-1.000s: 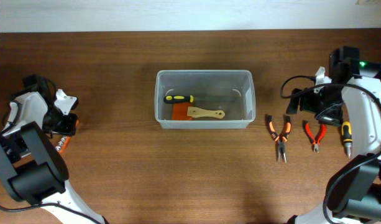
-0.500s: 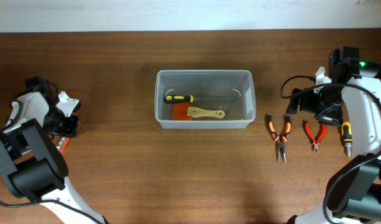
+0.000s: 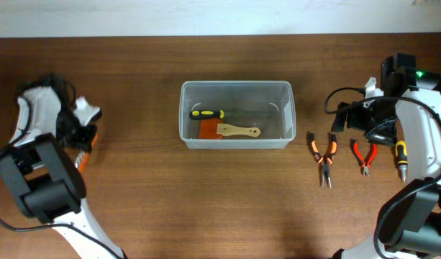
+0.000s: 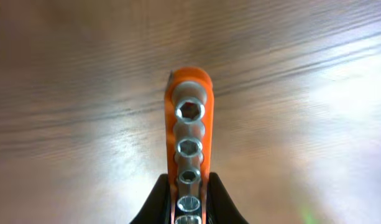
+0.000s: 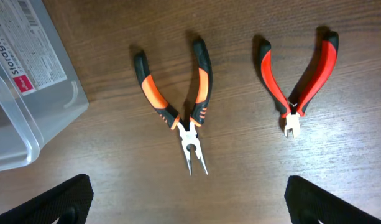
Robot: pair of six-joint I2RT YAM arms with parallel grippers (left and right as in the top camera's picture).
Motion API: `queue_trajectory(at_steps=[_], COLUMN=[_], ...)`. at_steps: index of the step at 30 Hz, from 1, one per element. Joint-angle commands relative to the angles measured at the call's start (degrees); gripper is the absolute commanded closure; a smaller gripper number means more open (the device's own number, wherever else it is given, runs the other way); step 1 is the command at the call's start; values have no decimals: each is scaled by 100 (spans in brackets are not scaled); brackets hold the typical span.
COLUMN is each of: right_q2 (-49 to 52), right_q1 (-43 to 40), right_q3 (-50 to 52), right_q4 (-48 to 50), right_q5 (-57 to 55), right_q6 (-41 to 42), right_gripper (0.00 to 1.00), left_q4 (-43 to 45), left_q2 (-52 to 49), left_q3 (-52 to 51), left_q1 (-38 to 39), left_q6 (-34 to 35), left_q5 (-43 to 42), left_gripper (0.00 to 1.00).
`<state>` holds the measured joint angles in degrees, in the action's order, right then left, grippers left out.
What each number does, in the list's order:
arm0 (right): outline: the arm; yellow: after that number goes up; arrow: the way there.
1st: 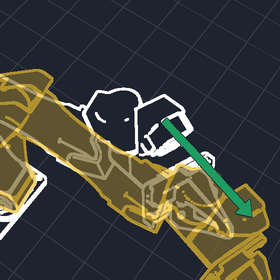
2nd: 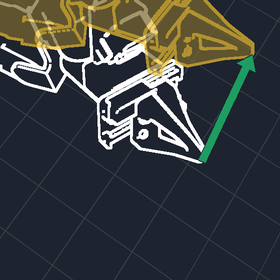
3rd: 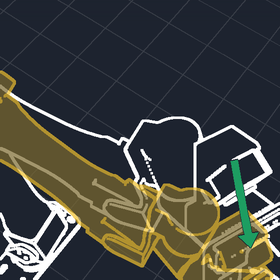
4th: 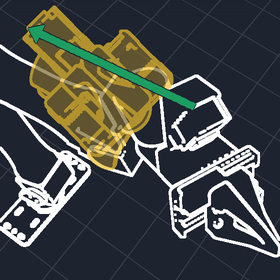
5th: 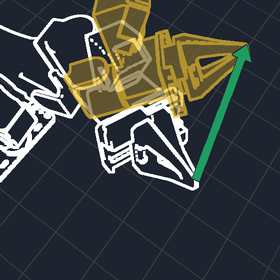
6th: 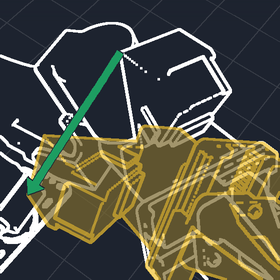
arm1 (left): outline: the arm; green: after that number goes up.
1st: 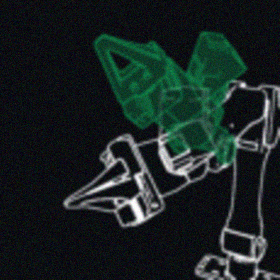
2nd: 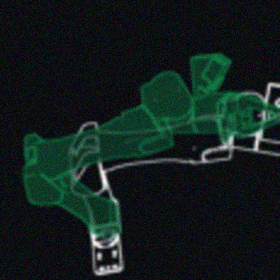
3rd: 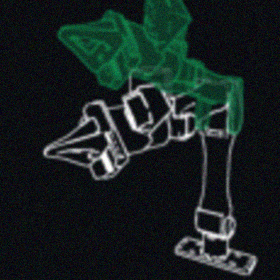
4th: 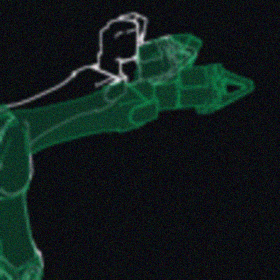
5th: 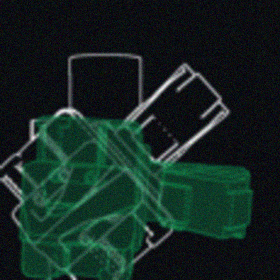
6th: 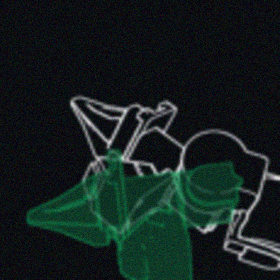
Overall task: Pack container
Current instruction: 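Lower the bit strip into the container and open the left gripper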
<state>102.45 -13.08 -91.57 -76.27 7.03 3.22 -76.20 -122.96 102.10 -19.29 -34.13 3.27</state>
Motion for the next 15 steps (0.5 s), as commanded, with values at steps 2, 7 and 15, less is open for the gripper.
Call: queue_trajectory(at_steps=[2,7,15], right_q2=[-46,-46,-46], right_q1=[-7,-7,-7], right_q3=[17,17,17], right_q4=[0,0,0], right_q5=[48,48,48], right_q6=[9,9,9], right_gripper=[1,1,1], left_q4=[-723,-994,-496], left_q2=[61,61,-2], left_q3=[1606,3029,3357], left_q1=[680,1711,3709], left_q6=[109,111,-1585], left_q5=[-160,-575,-656], left_gripper=[98,98,98])
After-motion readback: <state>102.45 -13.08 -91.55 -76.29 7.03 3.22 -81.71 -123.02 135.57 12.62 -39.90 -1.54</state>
